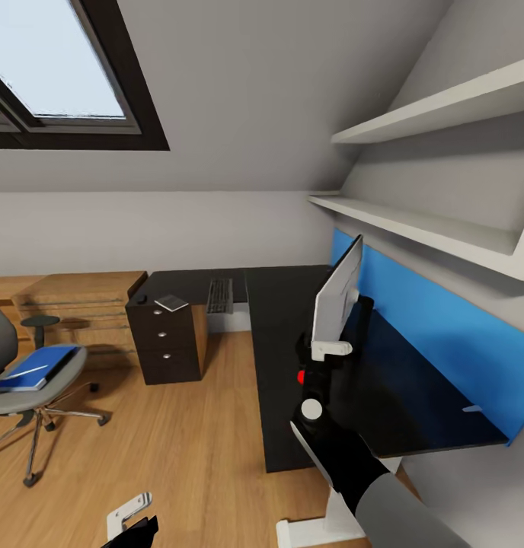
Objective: In the bedroom, organize the workspace by keeping the computer under the desk, ensuring the monitor is on the desk, placing the keyboard on the desk next to the monitor, placing the mouse on the desk next to the keyboard, moving the folder from the swivel chair onto the desk next to the mouse, stacking the notebook on top of the folder with the pen on top of the notebook, and positioning the swivel chair next to the desk.
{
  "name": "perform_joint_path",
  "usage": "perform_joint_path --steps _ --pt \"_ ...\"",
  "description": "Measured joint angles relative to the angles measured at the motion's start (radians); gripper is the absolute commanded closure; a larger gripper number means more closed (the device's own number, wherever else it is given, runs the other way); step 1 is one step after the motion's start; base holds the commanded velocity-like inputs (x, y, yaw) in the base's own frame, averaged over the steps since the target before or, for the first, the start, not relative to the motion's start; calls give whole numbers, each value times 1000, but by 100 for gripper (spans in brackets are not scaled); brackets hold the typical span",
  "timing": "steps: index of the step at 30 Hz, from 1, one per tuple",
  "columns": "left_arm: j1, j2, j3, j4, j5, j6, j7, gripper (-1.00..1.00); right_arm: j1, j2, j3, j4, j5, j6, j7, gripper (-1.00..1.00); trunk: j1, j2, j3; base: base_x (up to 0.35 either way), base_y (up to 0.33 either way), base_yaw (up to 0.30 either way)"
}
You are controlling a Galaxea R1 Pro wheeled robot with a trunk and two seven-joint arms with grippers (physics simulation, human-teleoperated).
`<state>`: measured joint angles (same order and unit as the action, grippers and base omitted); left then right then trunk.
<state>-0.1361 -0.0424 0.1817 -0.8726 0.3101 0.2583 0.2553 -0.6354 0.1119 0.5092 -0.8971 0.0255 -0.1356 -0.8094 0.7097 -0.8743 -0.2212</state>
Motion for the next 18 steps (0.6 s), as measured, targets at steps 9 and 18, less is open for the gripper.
perform_joint_path --steps 9,18 --pt "0 0 -3 2 0 0 0 -100 0 -2 -3 4 -1 -1 3 -100 0 0 0 104 12 0" --pt "0 -1 -4 2 0 0 0 -100 0 -1 -2 47 -4 0 7 -100 0 0 0 114 27 0"
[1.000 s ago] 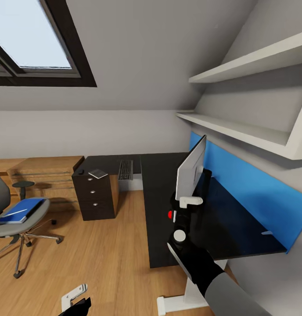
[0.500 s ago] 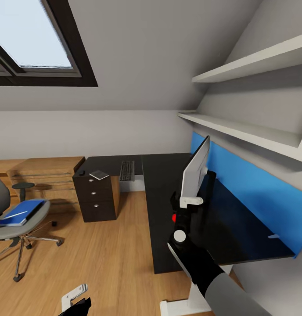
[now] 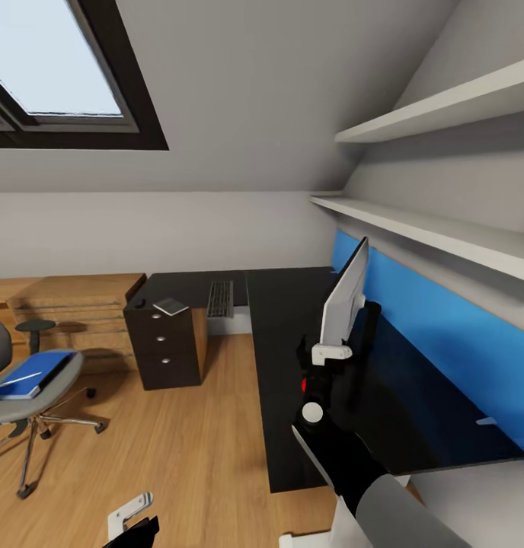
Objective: In the bedroom, organize the workspace by keeping the computer under the desk, ensuring the monitor is on the desk, placing the keyboard on the desk next to the monitor, placing the mouse on the desk next to the keyboard, moving the folder from the swivel chair onto the desk next to the mouse, stacking the notebook on top of the folder with the pen on top of the notebook, and positioning the swivel chair next to the desk.
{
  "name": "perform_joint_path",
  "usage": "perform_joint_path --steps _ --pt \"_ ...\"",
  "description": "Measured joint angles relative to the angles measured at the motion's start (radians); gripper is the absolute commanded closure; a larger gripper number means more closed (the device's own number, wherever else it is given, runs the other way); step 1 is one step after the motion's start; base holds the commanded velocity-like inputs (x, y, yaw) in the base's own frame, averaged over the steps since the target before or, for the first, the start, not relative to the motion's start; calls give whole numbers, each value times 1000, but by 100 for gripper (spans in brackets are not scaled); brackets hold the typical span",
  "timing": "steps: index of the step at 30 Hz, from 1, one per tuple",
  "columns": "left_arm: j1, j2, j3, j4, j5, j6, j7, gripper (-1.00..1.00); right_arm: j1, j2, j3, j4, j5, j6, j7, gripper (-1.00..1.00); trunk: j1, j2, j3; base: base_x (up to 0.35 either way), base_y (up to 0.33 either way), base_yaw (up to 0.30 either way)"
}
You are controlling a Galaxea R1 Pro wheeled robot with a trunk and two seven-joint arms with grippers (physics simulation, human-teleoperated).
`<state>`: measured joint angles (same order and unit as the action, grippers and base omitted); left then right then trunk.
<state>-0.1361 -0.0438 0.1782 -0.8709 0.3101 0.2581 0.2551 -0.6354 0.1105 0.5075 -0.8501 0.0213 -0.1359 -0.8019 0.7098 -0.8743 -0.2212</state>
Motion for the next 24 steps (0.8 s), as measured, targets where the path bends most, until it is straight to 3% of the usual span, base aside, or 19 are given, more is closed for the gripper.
perform_joint_path --steps 10,24 --pt "0 0 -1 2 1 1 0 -100 0 -1 -5 4 0 0 0 -100 0 0 0 22 1 0" --pt "0 0 -8 2 1 0 0 -100 0 -1 -9 4 1 0 0 -100 0 0 0 0 -104 0"
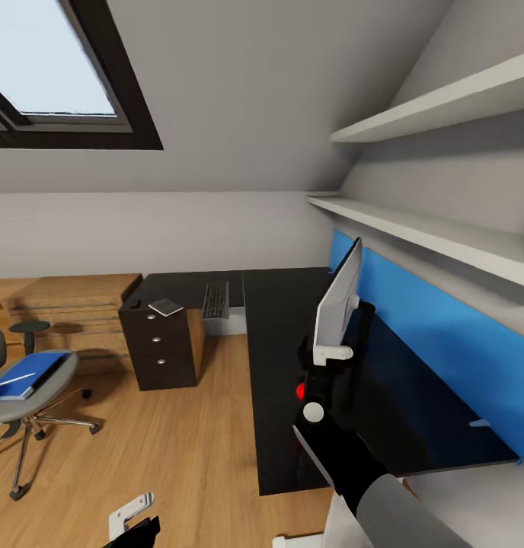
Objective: In the bedroom, organize the workspace by keeping the computer under the desk, ensuring the monitor is on the desk, placing the keyboard on the desk next to the monitor, placing the mouse on the desk next to the keyboard, moving the folder from the swivel chair onto the desk next to the mouse, stacking the notebook on top of the folder with the pen on top of the notebook, and positioning the swivel chair next to the desk.
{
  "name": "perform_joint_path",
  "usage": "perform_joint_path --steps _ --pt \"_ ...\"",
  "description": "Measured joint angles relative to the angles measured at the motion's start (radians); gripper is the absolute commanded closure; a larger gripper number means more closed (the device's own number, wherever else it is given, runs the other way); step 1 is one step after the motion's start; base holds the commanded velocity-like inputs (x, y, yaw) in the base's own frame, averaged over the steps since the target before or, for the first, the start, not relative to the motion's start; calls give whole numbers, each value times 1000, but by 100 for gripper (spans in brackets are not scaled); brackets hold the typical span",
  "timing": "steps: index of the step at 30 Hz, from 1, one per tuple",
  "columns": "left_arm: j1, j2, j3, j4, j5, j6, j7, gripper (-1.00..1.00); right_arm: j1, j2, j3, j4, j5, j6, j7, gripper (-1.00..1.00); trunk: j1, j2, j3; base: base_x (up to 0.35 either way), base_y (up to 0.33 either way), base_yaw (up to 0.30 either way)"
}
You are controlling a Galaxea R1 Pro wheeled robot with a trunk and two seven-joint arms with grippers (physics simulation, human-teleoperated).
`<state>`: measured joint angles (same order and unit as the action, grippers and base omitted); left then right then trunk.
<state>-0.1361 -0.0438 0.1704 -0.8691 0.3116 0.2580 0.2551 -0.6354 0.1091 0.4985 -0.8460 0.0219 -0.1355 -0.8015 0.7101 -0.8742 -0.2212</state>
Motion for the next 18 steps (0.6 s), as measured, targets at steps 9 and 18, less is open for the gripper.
perform_joint_path --steps 9,18 --pt "0 1 1 0 0 0 0 -100 0 0 0 0 0 0 0 -100 0 0 0 -10 -175 0" --pt "0 0 0 0 0 0 0 -100 0 0 0 0 0 0 0 -100 0 0 0 -50 -179 0"
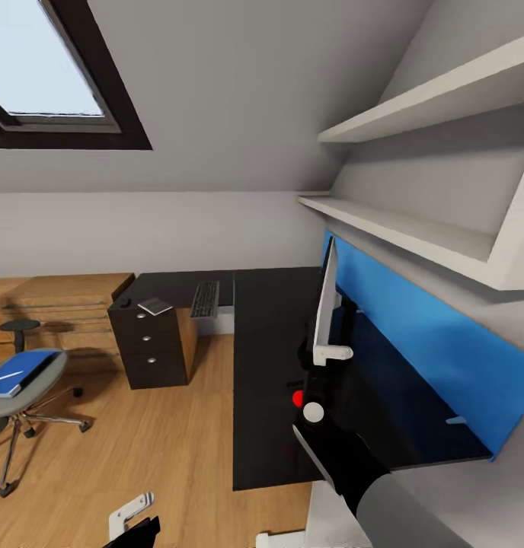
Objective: In the bedroom, organize the workspace by keeping the computer under the desk, ensuring the monitor is on the desk, placing the keyboard on the desk next to the monitor, placing the mouse on the desk next to the keyboard, moving the folder from the swivel chair onto the desk next to the mouse, stacking the notebook on top of the folder with the pen on top of the notebook, and positioning the swivel chair next to the desk.
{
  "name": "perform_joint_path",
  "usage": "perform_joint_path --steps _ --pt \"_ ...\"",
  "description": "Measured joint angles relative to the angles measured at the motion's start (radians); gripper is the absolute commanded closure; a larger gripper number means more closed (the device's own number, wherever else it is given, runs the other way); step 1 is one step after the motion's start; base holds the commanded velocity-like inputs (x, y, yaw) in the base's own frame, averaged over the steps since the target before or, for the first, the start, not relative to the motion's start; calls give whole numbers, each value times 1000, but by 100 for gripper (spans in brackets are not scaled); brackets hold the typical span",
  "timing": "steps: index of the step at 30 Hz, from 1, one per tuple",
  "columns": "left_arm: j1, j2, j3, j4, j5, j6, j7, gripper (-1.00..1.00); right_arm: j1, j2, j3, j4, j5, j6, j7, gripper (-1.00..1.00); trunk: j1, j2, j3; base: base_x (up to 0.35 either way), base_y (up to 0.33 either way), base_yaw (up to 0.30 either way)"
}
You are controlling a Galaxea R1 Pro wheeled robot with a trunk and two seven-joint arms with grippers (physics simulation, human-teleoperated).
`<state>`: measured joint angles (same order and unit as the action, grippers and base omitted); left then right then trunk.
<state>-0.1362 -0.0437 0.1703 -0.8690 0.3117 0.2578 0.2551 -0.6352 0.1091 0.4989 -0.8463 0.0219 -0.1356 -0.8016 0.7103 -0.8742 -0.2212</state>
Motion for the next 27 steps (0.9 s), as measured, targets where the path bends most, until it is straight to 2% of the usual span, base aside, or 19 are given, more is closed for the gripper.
perform_joint_path --steps 27 --pt "0 3 2 0 0 0 0 -100 3 1 9 0 -2 -3 0 -100 0 0 0 -43 -15 0"
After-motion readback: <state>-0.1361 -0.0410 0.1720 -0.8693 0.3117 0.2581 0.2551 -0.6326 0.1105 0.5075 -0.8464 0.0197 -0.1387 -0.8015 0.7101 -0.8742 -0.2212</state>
